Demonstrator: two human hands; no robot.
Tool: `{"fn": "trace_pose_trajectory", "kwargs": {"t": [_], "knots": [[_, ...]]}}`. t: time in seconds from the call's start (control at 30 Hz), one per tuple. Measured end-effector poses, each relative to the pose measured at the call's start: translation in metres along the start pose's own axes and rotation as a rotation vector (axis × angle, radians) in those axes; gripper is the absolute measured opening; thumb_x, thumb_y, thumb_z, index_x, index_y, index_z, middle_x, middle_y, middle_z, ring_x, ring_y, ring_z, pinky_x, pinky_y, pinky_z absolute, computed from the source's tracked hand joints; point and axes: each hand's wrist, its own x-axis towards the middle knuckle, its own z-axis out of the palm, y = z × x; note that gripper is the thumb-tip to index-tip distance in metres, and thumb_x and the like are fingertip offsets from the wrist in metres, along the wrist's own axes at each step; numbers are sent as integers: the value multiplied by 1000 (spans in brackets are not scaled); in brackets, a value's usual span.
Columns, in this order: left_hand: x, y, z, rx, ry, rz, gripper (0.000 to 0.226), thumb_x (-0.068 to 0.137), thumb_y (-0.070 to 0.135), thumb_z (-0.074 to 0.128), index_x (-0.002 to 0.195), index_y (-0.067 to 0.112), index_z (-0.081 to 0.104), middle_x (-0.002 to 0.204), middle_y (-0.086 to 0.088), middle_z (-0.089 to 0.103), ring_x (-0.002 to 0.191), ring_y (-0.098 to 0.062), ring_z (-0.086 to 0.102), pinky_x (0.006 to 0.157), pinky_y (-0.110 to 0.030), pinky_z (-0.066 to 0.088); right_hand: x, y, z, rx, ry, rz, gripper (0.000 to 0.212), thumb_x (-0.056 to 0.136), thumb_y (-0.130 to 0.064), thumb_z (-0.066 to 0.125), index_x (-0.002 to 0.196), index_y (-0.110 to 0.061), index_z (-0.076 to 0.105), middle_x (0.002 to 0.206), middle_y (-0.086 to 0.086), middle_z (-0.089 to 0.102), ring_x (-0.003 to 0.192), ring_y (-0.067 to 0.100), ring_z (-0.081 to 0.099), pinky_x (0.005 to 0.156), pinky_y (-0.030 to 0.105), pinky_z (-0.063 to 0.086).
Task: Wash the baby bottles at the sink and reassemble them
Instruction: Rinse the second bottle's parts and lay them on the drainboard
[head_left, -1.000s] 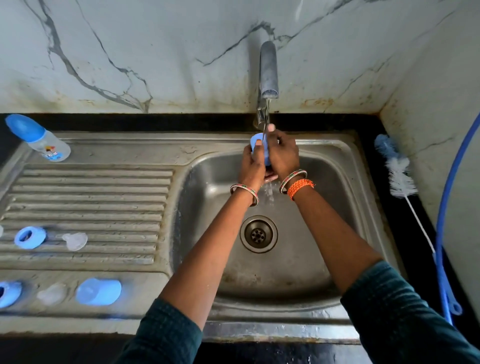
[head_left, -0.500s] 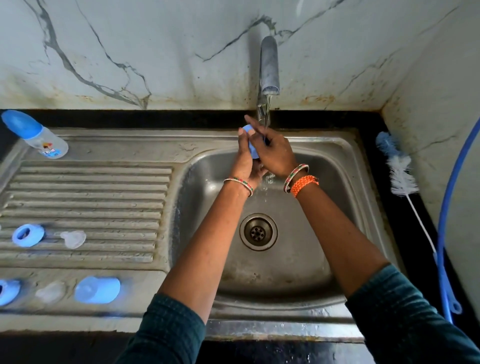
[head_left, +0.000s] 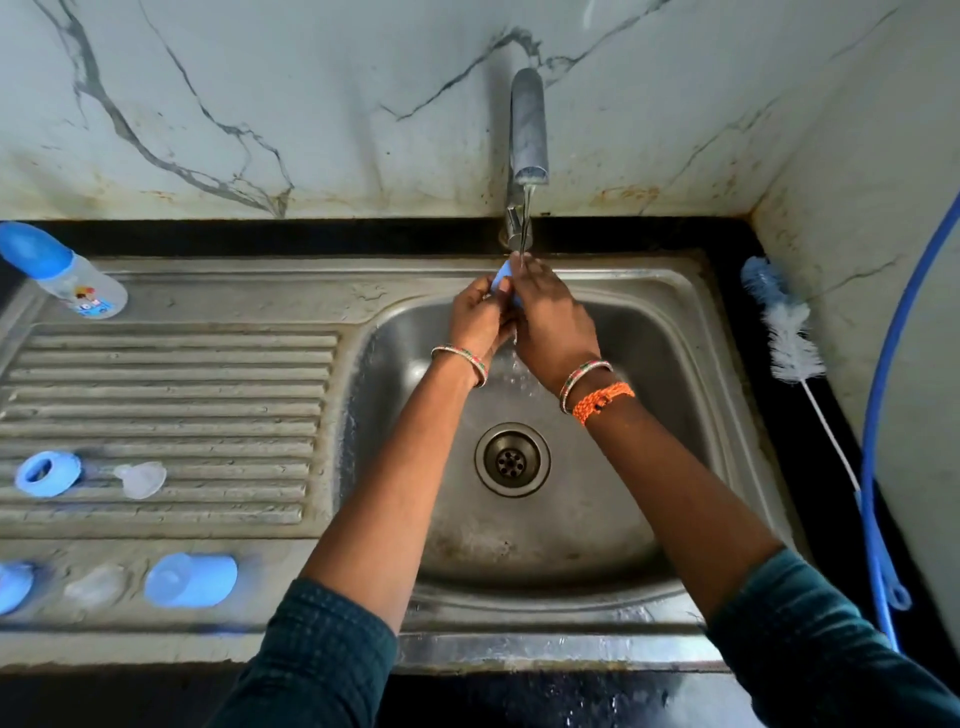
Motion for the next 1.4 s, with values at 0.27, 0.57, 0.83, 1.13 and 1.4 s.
{"fn": "trace_pose_trajectory", "kwargs": {"t": [0.27, 0.57, 0.83, 1.13, 1.4], "knots": [[-9, -5, -22, -84, 32, 84, 21, 99, 2, 39, 86, 12, 52, 80, -7, 56, 62, -6, 57, 65, -21, 52, 22, -9, -21, 313, -292, 10, 54, 86, -8, 62, 135, 5, 43, 134, 28, 49, 119, 28, 51, 98, 38, 39], [-15, 4, -11, -423, 65, -189, 26, 101, 10, 39, 80, 10, 55, 54, 0, 66, 49, -7, 64, 51, -22, 56, 25, 1, -23, 368, -249, -179, 60, 87, 4, 55, 143, 1, 34, 148, 18, 36, 139, 25, 34, 115, 28, 24], [-13, 9, -3, -451, -36, -275, 22, 101, 17, 41, 97, 2, 56, 76, -15, 69, 62, -20, 69, 61, -29, 58, 17, 18, -26, 835, -207, 53, 35, 94, 0, 52, 128, 7, 52, 139, 17, 48, 127, 20, 48, 104, 28, 41], [-13, -5, -12, -438, 10, -279, 23, 100, 17, 43, 94, 0, 56, 78, -15, 68, 70, -21, 68, 63, -31, 58, -4, 21, -13, 536, 42, -5, 35, 85, 5, 62, 119, 3, 61, 126, 19, 58, 120, 16, 52, 107, 25, 37], [0, -16, -30, 257, 16, 243, 48, 77, -23, 58, 122, -12, 46, 109, -15, 58, 85, -6, 60, 82, -23, 50, -20, 26, -18, 311, 18, -34, 67, 69, 17, 45, 129, -10, 55, 130, 16, 56, 117, 30, 55, 95, 38, 49]]}}
